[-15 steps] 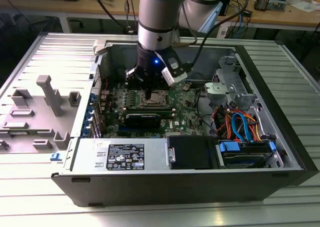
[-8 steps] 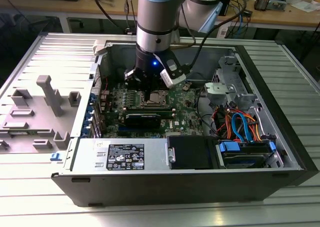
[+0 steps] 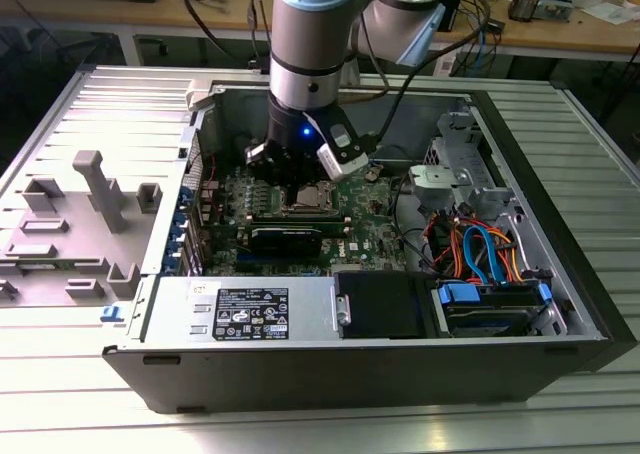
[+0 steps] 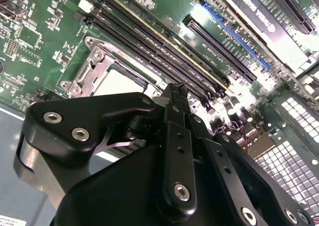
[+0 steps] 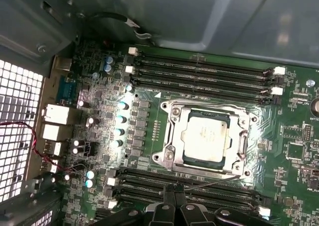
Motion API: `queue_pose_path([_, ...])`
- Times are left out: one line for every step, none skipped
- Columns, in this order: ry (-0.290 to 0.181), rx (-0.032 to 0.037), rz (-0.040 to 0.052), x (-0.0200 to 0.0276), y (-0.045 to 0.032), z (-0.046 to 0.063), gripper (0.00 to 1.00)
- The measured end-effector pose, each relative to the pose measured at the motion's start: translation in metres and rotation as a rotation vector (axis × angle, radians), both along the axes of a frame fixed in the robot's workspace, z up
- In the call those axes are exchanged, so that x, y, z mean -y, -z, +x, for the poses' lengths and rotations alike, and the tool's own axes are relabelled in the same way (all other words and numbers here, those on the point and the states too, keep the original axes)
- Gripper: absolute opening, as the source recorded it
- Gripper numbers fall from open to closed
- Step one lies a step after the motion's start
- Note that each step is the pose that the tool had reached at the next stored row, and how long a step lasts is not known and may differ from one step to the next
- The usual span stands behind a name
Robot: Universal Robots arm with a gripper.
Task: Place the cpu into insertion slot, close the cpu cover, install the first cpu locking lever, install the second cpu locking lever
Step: 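Install the second cpu locking lever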
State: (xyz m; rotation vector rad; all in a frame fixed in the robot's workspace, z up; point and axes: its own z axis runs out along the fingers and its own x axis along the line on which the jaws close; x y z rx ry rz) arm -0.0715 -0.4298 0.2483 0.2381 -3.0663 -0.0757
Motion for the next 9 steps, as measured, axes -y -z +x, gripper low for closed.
queue_pose_path([0.000,-0.0001,0.0099,0.0004,-0.0001,0.000,0.11])
queue_pose_path([0.000,0.0000,0.0232,0.0007,0.0000,0.000,0.11])
queue_pose_path([0.000,0.0000,0.0369,0.0011,0.0001,0.000,0.11])
queue_pose_path([0.000,0.0000,0.0509,0.0019,0.0002,0.000,0.11])
queue_pose_path([0.000,-0.0001,0.0607,0.0031,0.0003,0.000,0.11])
queue_pose_path([0.000,-0.0001,0.0647,0.0050,0.0003,0.000,0.11])
queue_pose_path([0.000,-0.0003,0.0661,0.0077,0.0003,0.000,0.11])
queue_pose_path([0.000,-0.0004,0.0671,0.0116,0.0003,0.000,0.11])
queue_pose_path([0.000,-0.0006,0.0673,0.0146,0.0003,0.000,0.11])
